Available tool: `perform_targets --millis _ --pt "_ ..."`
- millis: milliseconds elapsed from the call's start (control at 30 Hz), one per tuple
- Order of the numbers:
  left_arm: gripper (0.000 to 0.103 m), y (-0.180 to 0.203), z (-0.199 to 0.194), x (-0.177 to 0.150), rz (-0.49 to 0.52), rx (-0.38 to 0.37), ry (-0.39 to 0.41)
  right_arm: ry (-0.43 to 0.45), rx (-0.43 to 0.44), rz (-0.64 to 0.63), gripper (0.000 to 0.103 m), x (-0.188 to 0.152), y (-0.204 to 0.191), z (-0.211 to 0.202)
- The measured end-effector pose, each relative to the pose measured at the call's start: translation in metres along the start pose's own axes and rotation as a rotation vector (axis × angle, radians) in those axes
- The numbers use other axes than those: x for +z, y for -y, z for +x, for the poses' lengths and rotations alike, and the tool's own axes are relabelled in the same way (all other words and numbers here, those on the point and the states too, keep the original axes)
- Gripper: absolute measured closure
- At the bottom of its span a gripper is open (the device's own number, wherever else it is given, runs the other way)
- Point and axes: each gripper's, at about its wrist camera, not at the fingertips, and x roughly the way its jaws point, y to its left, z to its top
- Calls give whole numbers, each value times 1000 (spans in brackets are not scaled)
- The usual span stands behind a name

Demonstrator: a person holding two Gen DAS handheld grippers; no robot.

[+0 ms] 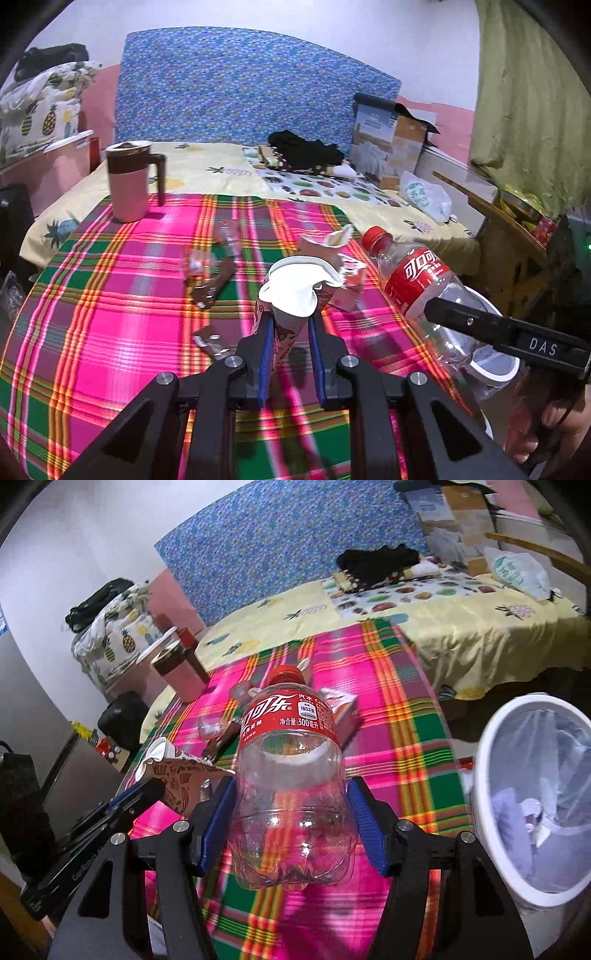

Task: Collect trash
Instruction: 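Carry the paper cup and red-label bottle over the white bin and release both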

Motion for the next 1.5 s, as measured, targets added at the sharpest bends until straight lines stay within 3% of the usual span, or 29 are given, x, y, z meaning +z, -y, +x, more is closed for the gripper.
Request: perform_targets --millis 967,1500 --pt "84 137 48 4 181 -198 -60 129 -181 178 40 -11 103 -64" --pt "84 206 74 -8 259 -318 -111 138 -256 256 40 -26 146 -88"
